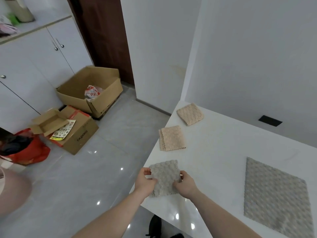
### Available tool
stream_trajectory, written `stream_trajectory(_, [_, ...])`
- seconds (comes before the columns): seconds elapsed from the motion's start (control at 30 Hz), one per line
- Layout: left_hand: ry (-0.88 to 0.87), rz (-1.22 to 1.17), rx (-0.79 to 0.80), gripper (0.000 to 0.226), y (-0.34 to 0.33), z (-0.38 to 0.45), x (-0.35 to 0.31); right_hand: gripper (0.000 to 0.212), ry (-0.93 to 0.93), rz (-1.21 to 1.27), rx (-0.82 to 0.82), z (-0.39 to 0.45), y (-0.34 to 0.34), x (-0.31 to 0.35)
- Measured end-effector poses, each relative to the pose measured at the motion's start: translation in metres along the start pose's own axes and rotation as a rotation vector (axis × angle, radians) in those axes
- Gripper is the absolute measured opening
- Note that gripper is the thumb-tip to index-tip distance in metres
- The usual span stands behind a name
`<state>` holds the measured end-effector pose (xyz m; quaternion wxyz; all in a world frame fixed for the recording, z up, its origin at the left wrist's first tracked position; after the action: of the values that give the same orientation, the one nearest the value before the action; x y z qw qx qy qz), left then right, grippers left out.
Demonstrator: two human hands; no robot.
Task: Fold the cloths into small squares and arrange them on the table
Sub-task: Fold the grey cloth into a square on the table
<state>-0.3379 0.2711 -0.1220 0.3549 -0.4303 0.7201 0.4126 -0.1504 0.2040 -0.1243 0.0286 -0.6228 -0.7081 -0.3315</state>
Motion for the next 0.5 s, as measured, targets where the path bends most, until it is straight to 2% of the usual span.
stream_trajectory(0.17, [0.018,0.023,0.025,0.035,0.009,0.011,0.007,0.06,-0.021,0.004,0.025,0.018,-0.014,0.008])
stream_trajectory(0.3, [0.051,0.072,0.091,0.04,0.013,0.014,0.016,0.055,-0.027,0.006,-0.002,0.025,-0.021,0.011])
stream_trajectory(0.4, [0.076,0.13,0.173,0.058,0.015,0.01,0.021,0.06,-0.034,-0.037,-0.023,0.023,-0.019,0.007])
stream_trajectory(0.5, [-0.026,0.243,0.197,0.061,0.018,0.002,0.016,0.069,-0.054,-0.034,-0.03,0.013,-0.008,-0.005])
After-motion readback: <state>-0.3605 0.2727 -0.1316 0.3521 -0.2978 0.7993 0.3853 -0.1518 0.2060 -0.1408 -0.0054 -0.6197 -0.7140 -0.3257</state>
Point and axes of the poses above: each hand's wrist, its own z-axis towards the middle knuckle, its own y-axis out of the back of the hand, x = y × z, the point moved 4 cm from there along z, towards the middle knuckle, and after that the axes turned 14 degrees about -y, right-handed, at the moved point
